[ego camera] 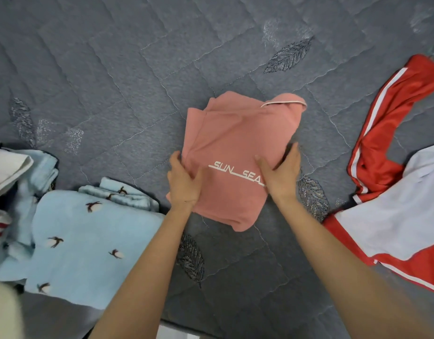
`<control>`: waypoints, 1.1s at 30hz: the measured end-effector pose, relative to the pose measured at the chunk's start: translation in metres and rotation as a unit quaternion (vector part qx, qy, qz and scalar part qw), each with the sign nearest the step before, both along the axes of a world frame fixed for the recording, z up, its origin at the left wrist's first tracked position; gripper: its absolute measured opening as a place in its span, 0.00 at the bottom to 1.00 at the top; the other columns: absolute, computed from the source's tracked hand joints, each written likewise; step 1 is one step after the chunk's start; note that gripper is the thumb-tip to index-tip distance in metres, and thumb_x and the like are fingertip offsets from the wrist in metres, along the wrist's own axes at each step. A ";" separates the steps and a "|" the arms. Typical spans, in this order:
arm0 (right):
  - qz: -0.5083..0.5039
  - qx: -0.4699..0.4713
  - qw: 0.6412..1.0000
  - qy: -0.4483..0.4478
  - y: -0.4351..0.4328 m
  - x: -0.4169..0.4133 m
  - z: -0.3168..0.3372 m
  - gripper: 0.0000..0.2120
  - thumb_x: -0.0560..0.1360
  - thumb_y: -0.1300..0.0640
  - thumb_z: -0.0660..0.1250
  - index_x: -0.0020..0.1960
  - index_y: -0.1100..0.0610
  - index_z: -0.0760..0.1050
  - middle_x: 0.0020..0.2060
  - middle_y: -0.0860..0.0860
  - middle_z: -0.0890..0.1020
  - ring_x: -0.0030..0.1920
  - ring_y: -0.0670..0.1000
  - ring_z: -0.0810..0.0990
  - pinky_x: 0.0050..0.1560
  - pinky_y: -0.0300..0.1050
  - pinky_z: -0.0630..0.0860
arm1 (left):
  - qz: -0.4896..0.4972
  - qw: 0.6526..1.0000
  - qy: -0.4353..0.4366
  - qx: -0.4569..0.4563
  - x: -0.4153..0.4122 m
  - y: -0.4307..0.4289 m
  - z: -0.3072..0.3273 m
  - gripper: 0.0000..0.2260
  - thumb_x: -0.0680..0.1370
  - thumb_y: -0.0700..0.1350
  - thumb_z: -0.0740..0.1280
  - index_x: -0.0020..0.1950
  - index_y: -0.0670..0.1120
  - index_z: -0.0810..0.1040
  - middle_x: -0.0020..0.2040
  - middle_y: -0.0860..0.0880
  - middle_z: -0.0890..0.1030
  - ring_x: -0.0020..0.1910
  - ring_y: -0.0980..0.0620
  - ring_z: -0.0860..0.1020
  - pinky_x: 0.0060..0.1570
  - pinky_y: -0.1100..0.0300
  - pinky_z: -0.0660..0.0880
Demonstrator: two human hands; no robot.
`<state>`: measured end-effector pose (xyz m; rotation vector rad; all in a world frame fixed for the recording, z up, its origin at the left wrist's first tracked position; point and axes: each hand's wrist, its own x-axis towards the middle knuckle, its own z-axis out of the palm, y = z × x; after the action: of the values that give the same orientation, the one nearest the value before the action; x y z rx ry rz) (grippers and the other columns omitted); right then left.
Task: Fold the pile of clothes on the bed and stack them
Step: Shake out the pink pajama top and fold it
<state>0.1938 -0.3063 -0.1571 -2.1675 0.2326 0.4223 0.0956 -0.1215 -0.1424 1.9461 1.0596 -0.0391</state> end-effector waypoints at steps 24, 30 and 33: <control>-0.339 0.212 0.890 0.219 -0.065 -0.137 0.023 0.22 0.72 0.55 0.73 0.60 0.59 0.66 0.53 0.52 0.76 0.56 0.53 0.78 0.59 0.52 0.77 | -0.235 0.952 0.088 0.176 -0.010 -0.030 0.014 0.31 0.75 0.53 0.68 0.75 0.51 0.61 0.74 0.43 0.61 0.73 0.41 0.57 0.72 0.48 0.50; -0.312 0.099 0.939 0.103 -0.092 -0.101 0.029 0.42 0.66 0.53 0.78 0.71 0.60 0.59 0.65 0.52 0.69 0.66 0.51 0.70 0.68 0.44 0.65 | 0.099 0.990 0.030 -0.097 -0.062 -0.067 0.015 0.44 0.72 0.44 0.75 0.77 0.41 0.49 0.75 0.41 0.57 0.75 0.44 0.58 0.73 0.52 0.56; -0.196 -0.014 0.978 -0.065 -0.097 -0.075 0.038 0.40 0.58 0.44 0.79 0.61 0.60 0.67 0.57 0.52 0.71 0.60 0.54 0.72 0.63 0.42 0.66 | 0.225 0.955 0.052 -0.184 -0.069 -0.076 0.014 0.38 0.73 0.42 0.72 0.75 0.39 0.52 0.73 0.40 0.62 0.70 0.44 0.65 0.69 0.52 0.64</control>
<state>0.1186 -0.4034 -0.1191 -2.1016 0.5830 0.0519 0.0264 -0.1976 -0.1289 1.3513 1.4330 -0.0796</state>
